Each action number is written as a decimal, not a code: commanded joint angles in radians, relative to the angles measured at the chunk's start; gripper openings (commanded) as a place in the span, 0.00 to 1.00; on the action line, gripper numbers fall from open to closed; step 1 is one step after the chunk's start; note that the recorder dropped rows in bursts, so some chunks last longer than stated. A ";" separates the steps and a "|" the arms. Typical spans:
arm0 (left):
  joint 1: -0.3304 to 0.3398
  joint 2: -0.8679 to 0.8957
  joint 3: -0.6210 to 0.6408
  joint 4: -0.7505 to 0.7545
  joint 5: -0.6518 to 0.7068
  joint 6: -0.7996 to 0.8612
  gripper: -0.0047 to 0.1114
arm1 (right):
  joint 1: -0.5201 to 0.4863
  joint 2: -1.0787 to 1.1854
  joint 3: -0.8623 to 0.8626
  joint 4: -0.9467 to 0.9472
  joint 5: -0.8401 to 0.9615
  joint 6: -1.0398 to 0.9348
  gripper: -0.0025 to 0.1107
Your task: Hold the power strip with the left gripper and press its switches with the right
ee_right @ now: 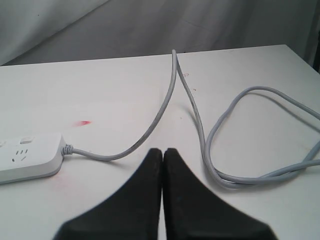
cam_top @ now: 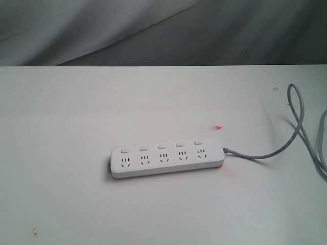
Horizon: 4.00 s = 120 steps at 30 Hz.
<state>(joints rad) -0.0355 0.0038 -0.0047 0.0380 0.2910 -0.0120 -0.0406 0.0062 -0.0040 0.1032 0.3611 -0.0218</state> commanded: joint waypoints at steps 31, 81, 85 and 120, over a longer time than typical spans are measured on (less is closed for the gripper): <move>-0.003 0.925 -0.709 -0.800 0.128 0.998 0.05 | 0.001 -0.006 0.004 0.005 -0.008 0.001 0.02; -0.003 1.500 -0.843 -1.167 0.550 2.105 0.04 | 0.001 -0.006 0.004 0.005 -0.008 0.001 0.02; -0.003 1.512 -0.857 -1.070 0.495 2.105 0.04 | 0.001 -0.006 0.004 0.005 -0.008 0.001 0.02; -0.003 1.920 -0.990 -1.151 0.482 2.105 0.80 | 0.001 -0.006 0.004 0.005 -0.008 0.001 0.02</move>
<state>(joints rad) -0.0355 1.9069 -0.9712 -1.1041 0.7290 2.0895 -0.0406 0.0062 -0.0040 0.1032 0.3611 -0.0218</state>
